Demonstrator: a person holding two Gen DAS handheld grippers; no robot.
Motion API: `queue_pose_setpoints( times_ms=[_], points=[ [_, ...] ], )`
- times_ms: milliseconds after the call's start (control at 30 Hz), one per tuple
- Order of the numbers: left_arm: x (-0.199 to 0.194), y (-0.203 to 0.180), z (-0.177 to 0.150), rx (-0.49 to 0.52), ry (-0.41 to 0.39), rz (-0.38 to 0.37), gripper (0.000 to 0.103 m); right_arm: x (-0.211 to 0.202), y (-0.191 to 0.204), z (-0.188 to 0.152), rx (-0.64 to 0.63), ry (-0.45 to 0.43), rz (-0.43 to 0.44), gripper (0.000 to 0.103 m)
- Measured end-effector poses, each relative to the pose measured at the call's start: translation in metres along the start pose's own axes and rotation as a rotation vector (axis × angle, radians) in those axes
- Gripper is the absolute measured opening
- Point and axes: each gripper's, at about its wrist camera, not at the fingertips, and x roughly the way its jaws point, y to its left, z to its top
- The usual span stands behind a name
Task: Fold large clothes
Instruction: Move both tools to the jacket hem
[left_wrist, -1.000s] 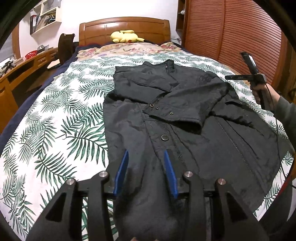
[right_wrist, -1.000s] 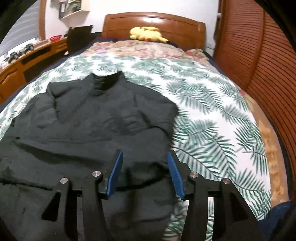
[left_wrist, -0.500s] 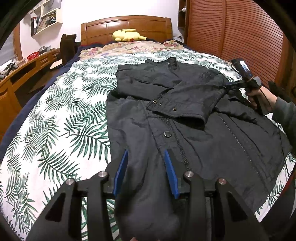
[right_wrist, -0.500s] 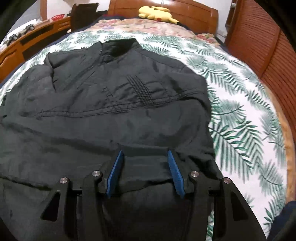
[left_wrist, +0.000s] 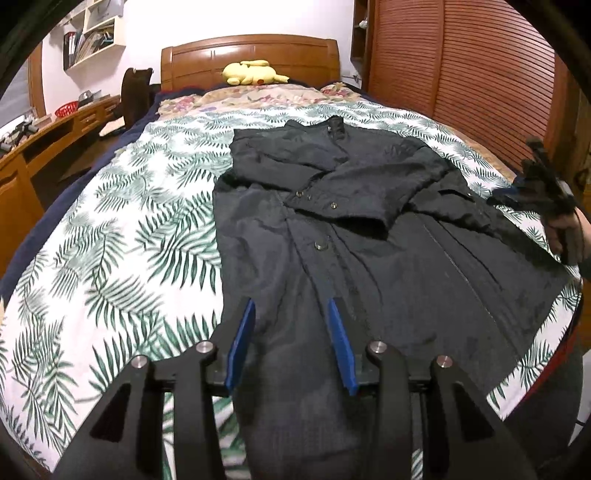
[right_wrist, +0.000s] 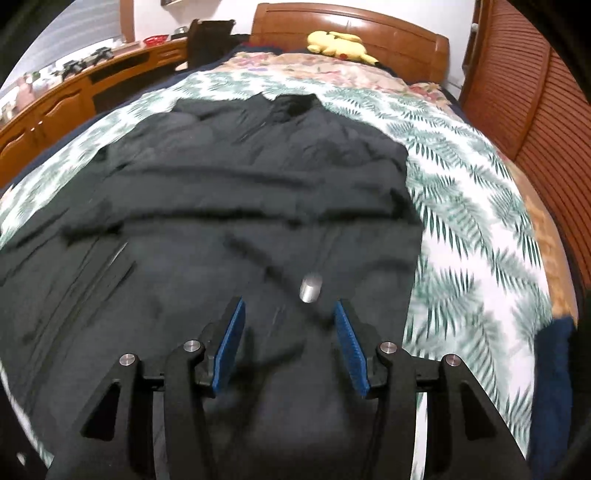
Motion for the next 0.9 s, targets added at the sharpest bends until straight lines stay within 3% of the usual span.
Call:
queue_pose_setpoints(
  times_ms=[367,900],
  points=[
    [-0.013,0.016,-0.031,-0.035,0.055,0.041,0.040,-0.051,0.010,-0.088,0.069,0.028,-0.033,0.051],
    [-0.028,0.016,-0.058,-0.066,0.077,0.061,0.040,-0.084,0.013,-0.137,0.132,0.037,-0.045,0.057]
  ],
)
